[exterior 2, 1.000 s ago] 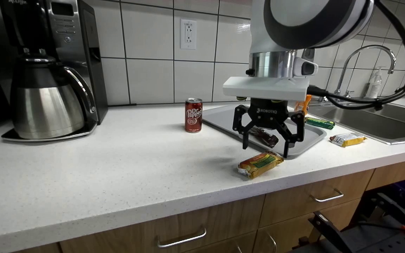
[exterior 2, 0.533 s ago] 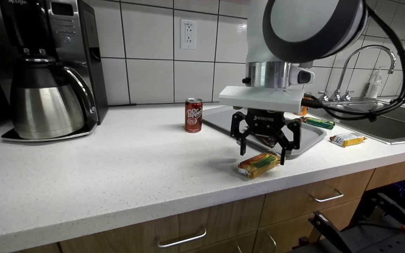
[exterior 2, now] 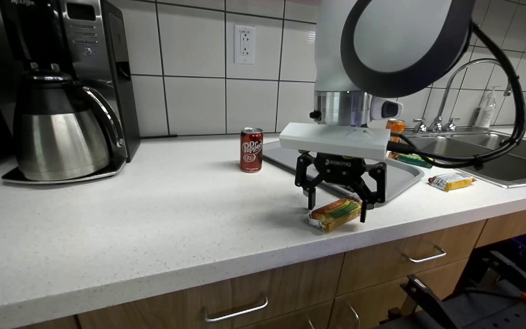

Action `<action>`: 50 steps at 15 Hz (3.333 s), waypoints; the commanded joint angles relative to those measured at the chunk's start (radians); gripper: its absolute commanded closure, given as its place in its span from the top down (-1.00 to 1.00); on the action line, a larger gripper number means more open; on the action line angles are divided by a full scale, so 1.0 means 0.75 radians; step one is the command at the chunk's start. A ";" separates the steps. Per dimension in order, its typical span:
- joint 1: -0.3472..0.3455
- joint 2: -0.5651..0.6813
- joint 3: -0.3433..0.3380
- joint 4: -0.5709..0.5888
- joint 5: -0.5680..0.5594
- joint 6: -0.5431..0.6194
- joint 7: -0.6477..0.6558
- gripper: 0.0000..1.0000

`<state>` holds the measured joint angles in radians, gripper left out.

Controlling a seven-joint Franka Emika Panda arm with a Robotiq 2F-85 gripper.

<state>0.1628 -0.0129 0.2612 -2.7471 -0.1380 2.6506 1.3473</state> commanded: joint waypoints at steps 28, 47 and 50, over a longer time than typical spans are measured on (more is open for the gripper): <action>0.025 -0.015 -0.032 -0.003 0.016 0.018 0.007 -0.33; -0.037 -0.196 -0.112 -0.005 0.055 -0.056 -0.063 -0.60; -0.078 -0.231 -0.153 -0.003 0.062 -0.055 -0.094 -0.60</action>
<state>0.1397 -0.1250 0.1655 -2.7426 -0.1145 2.6471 1.3279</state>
